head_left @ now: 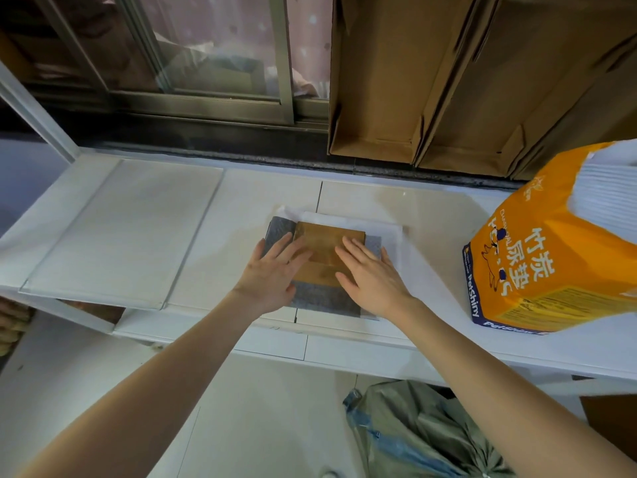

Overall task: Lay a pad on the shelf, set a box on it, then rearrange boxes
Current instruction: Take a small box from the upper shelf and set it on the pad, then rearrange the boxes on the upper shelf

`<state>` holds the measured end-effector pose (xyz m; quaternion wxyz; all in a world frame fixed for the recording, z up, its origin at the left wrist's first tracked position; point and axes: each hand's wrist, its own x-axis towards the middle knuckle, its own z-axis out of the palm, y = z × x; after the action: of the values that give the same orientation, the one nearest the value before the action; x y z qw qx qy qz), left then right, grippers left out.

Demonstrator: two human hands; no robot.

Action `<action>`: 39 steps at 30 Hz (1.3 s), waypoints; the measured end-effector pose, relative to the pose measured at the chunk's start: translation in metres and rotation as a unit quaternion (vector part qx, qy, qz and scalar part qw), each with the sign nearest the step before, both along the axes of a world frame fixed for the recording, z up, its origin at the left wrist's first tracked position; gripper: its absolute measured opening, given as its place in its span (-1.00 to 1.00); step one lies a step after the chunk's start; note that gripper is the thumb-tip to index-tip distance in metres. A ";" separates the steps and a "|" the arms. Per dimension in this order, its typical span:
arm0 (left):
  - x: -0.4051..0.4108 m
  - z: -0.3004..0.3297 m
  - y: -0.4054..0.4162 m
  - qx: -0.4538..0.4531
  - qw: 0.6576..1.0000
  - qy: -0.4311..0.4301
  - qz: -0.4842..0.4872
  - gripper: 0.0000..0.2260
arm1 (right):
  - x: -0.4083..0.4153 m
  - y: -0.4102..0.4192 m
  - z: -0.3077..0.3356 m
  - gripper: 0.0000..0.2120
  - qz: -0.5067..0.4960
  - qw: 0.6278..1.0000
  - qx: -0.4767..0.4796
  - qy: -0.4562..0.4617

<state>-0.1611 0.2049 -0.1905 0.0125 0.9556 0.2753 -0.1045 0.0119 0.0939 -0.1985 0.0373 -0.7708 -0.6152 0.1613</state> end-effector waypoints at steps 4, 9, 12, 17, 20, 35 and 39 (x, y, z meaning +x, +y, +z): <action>-0.003 0.017 0.000 0.019 0.999 -0.048 -0.010 -0.39 | 0.002 -0.008 0.020 -0.44 -0.008 1.000 0.027 -0.008; -0.010 0.040 -0.007 0.046 0.998 -0.046 -0.017 -0.31 | -0.002 -0.023 0.046 -0.40 -0.031 0.998 0.038 -0.025; -0.016 0.060 -0.017 0.060 0.997 -0.051 -0.025 -0.31 | -0.008 -0.036 0.066 -0.38 -0.040 0.997 0.044 -0.039; -0.033 0.103 -0.039 0.082 0.995 -0.052 -0.036 -0.31 | -0.025 -0.064 0.110 -0.38 -0.055 0.995 0.061 -0.062; -0.045 0.135 -0.052 0.087 0.993 -0.067 -0.037 -0.31 | -0.039 -0.082 0.142 -0.39 -0.067 0.992 0.085 -0.064; -0.125 0.307 -0.116 0.214 0.937 -0.238 -0.138 -0.35 | -0.112 -0.164 0.321 -0.41 -0.063 0.946 0.250 -0.199; -0.132 0.350 -0.131 0.241 0.919 -0.276 -0.144 -0.36 | -0.124 -0.179 0.362 -0.41 -0.070 0.932 0.276 -0.225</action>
<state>-0.2933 0.0736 0.1595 -0.1577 0.9500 0.1374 0.2320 -0.1123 -0.0855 0.1638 0.1199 -0.7873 -0.5724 -0.1954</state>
